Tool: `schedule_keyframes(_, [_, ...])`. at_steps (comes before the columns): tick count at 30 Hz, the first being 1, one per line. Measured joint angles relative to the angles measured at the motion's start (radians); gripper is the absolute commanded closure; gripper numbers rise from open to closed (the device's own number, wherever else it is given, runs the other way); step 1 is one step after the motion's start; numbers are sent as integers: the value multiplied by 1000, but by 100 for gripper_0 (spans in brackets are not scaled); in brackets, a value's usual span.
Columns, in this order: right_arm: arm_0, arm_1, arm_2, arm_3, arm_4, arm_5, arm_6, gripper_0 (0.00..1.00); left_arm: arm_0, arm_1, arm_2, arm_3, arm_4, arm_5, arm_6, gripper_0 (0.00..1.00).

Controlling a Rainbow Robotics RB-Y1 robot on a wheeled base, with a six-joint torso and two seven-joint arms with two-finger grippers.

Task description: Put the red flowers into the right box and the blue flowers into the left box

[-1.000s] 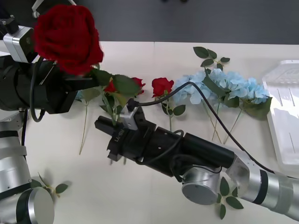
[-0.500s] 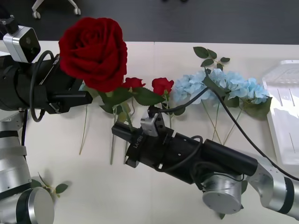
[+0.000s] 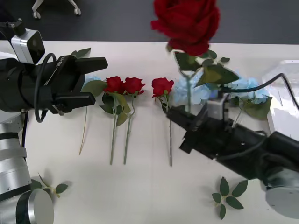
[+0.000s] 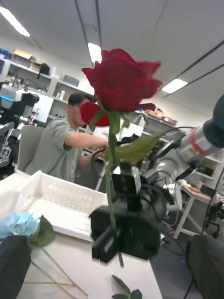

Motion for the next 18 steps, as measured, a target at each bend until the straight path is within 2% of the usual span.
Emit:
schedule_keyframes(4, [120, -69, -139, -28, -43, 11, -4, 100, 27, 36, -34, -16, 0, -73, 0, 0])
schedule_keyframes(6, [189, -92, -238, -38, -64, 75, -4, 100, 51, 83, -82, -42, -10, -119, 0, 0])
schedule_keyframes(10, [356, -92, -529, -62, -116, 298, -4, 100, 109, 164, -141, -138, -121, -191, 0, 0])
schedule_keyframes(13, [465, -42, -764, -71, -149, 493, -4, 100, 160, 200, -137, -233, -203, -227, 22, 0])
schedule_keyframes(16, [516, 55, -967, -70, -163, 743, -4, 100, 217, 228, -122, -342, -309, -243, 132, 0])
schedule_keyframes(18, [524, 126, -1072, -65, -163, 856, -4, 100, 253, 241, -112, -407, -375, -248, 216, 0])
